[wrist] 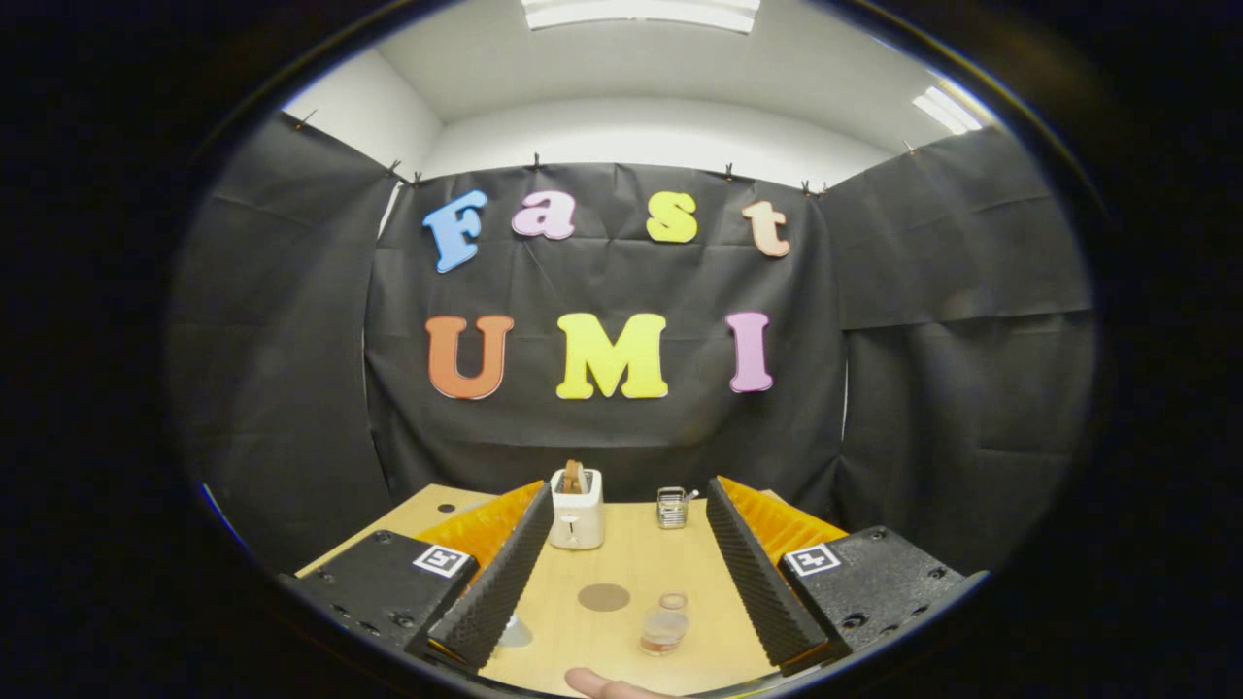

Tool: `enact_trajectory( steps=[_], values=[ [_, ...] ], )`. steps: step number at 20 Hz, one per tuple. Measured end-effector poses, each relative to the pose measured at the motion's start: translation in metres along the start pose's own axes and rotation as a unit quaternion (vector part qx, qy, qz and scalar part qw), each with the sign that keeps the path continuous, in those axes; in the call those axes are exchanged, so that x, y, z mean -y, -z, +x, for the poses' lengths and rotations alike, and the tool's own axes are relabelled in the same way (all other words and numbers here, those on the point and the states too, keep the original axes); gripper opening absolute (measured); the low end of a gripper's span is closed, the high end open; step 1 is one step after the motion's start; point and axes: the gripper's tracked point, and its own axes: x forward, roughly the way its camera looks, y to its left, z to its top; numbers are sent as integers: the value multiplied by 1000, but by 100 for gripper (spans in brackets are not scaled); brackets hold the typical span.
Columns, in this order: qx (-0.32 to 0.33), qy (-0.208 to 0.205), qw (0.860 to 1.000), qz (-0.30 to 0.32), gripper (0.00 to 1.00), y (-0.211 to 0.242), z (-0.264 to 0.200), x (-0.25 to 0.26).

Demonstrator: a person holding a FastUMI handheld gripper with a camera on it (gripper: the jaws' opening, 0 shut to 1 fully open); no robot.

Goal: Take the bottle from table, then pour the juice into the cup, finally place the bottle on the coaster

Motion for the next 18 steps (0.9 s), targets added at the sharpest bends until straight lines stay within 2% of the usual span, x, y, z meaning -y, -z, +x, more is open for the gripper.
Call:
enact_trajectory(
  steps=[14,18],
  values=[
    [-61,14,998,2,100,102,45,33],
    [-66,13,998,-3,100,117,52,35]
  ],
)
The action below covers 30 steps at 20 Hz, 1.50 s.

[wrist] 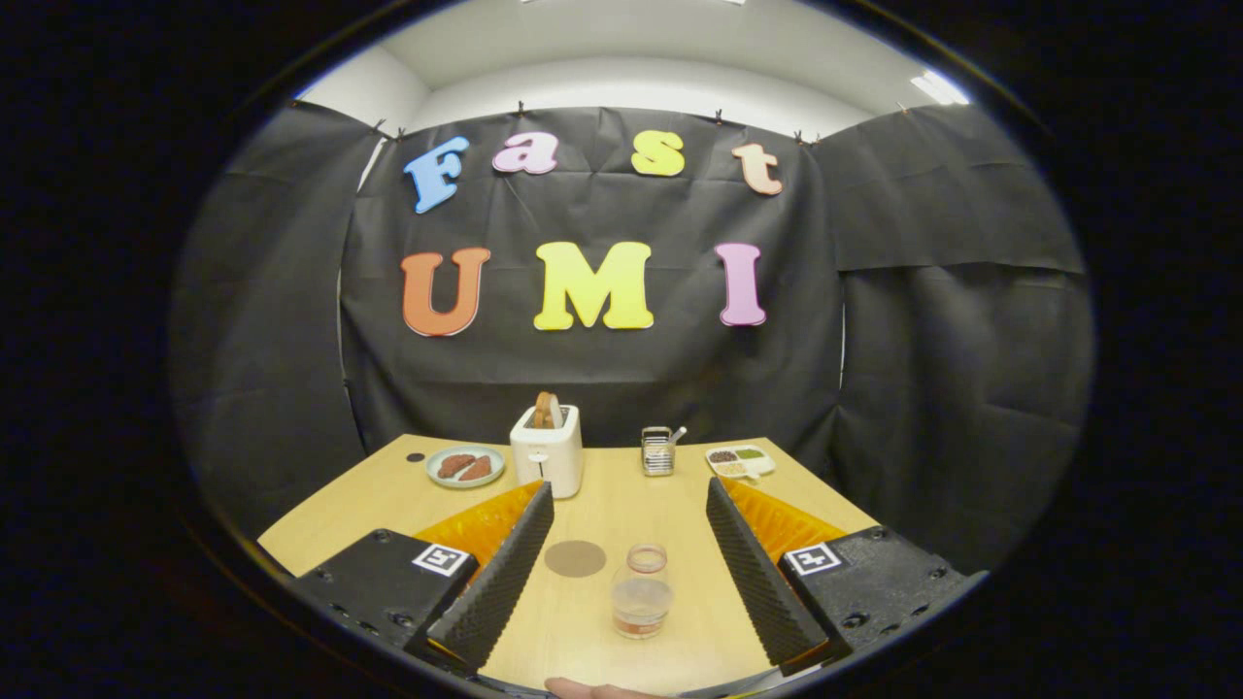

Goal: Take the bottle from table, then pour the juice into the cup, finally place the bottle on the coaster

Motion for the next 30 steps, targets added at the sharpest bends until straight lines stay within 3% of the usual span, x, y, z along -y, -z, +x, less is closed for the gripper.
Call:
enact_trajectory(
  steps=[14,23,30],
  values=[
    [-17,-27,999,16,100,67,25,2],
    [-31,-20,999,4,100,119,41,10],
    [-18,-20,999,33,100,151,53,14]
  ],
)
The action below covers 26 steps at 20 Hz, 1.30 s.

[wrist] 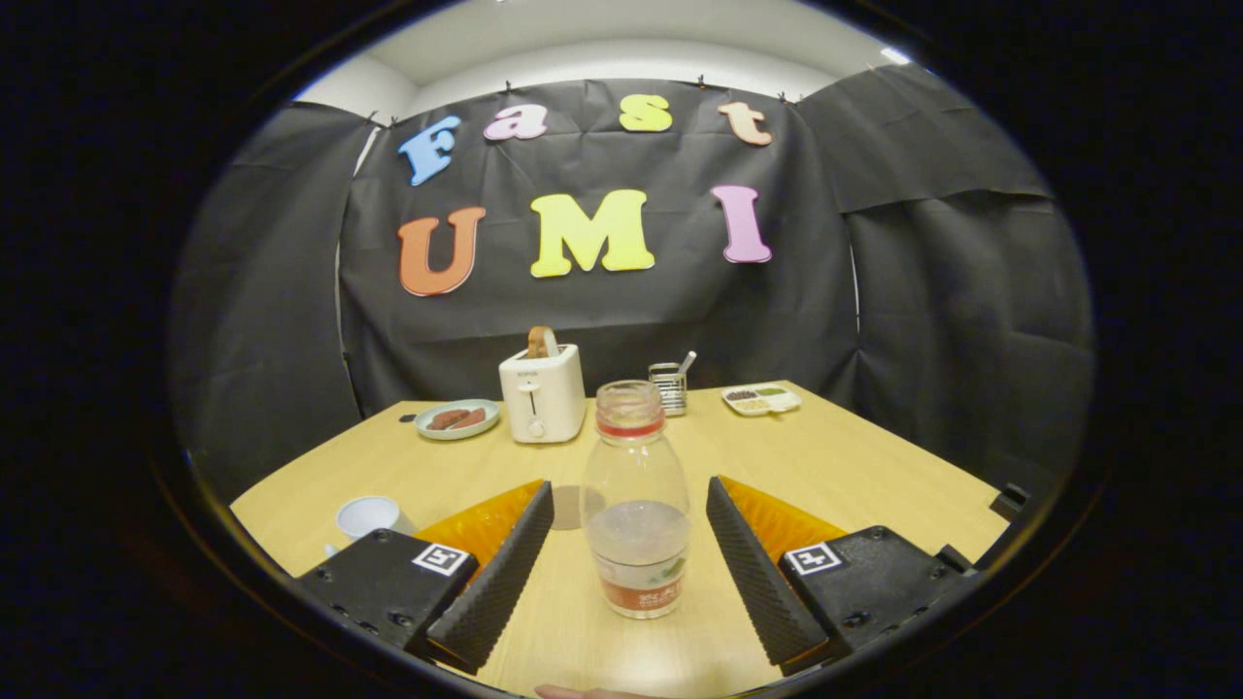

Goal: Take the bottle from table, then pour the juice into the cup, finally place the bottle on the coaster

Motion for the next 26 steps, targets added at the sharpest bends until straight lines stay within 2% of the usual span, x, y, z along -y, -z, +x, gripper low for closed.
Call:
enact_trajectory(
  steps=[3,6,16,23,24,26],
  values=[
    [14,16,1000,-5,100,12,4,10],
    [35,13,999,-3,100,16,7,6],
    [11,11,999,-29,100,42,35,8],
    [10,5,1000,-8,100,54,44,12],
    [13,10,1000,-11,98,52,42,14],
    [13,5,1000,-13,86,52,40,14]
  ],
)
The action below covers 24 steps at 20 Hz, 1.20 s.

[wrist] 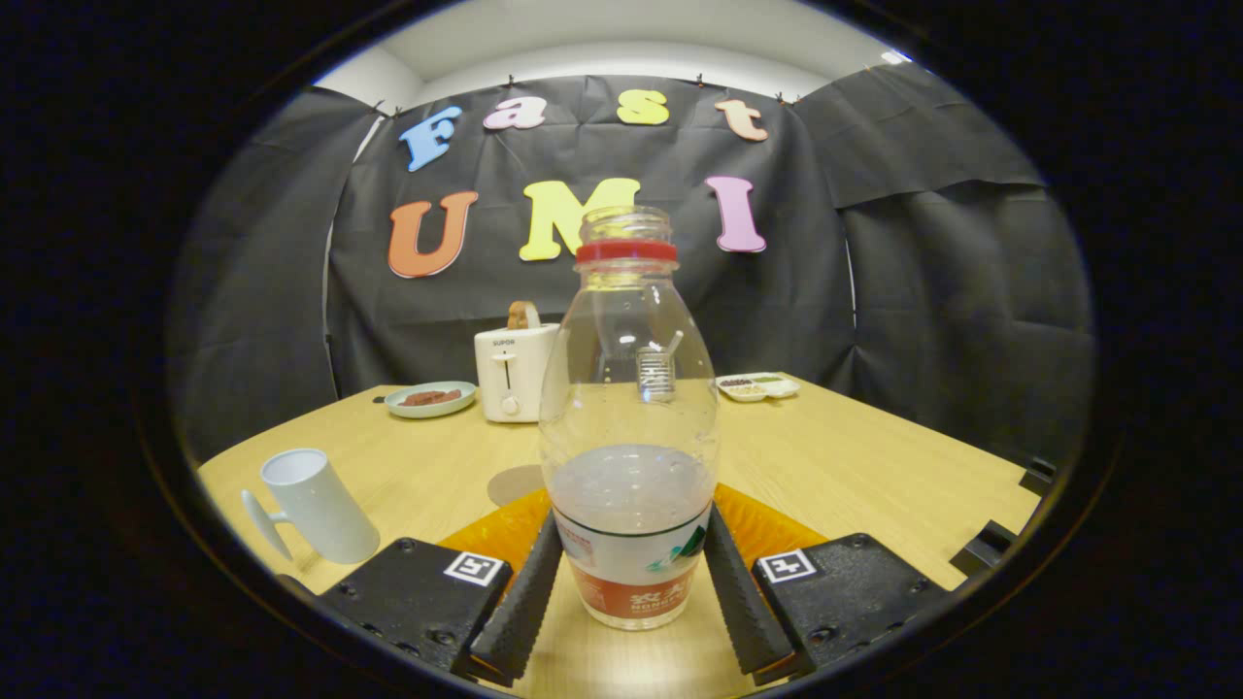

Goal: Take the bottle from table, then pour the juice into the cup, finally place the bottle on the coaster

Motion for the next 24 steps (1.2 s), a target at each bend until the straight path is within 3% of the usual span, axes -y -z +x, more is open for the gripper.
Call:
enact_trajectory(
  steps=[1,3,8,12,17,24],
  values=[
    [-2,-2,1000,-3,79,-1,-2,0],
    [0,-3,1000,-14,78,-8,-6,1],
    [10,7,995,-96,78,-34,-12,-2],
    [2,17,984,-177,78,-47,-18,-12],
    [-31,21,976,-213,78,-44,-21,-26],
    [-24,30,944,-326,78,-46,-23,-46]
  ],
)
